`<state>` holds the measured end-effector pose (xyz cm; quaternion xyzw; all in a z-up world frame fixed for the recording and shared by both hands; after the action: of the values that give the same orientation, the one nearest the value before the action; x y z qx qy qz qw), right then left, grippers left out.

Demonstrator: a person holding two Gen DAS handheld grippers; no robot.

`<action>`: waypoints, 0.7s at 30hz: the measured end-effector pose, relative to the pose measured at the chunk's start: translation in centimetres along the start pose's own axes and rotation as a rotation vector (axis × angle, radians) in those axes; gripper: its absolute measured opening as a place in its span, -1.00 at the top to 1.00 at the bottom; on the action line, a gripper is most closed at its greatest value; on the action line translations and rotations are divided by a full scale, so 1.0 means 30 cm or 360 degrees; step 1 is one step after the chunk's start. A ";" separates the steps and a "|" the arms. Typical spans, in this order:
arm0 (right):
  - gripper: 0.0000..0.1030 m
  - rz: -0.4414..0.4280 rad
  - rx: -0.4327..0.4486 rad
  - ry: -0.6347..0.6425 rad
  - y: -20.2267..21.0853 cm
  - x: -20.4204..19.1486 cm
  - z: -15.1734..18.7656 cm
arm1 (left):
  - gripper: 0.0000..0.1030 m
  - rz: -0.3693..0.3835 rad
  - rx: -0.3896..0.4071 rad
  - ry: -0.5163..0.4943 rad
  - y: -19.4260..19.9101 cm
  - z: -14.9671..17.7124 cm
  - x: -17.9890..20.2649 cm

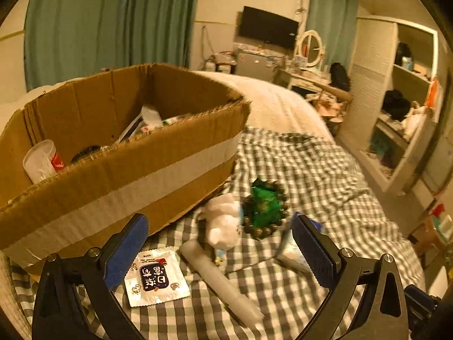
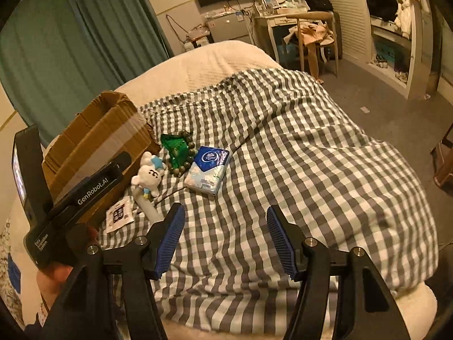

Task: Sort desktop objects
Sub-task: 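Move both grippers back to the remaining items on the bed, then grasp the white bunny figurine with the left gripper while the right grasps the blue Vinda tissue pack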

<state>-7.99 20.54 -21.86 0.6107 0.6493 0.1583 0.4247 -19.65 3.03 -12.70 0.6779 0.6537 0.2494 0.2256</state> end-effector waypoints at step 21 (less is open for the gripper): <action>-0.16 0.0004 -0.0091 -0.0091 -0.166 0.088 -0.011 | 0.22 -0.0013 -0.0440 -0.0147 -0.309 0.050 0.043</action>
<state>-11.22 22.07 -26.22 0.6035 0.6312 0.1599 0.4602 -25.83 4.76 -19.67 0.6484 0.6048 0.3047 0.3479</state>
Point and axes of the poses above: each gripper's, at about its wrist camera, not at the fingertips, and y roughly against the way its jaws point, x to its right, z to its underside, the point moved 3 cm from there along -y, roughly the way its jaws point, and after that the axes turned 6 degrees about -y, right-handed, at the moved point
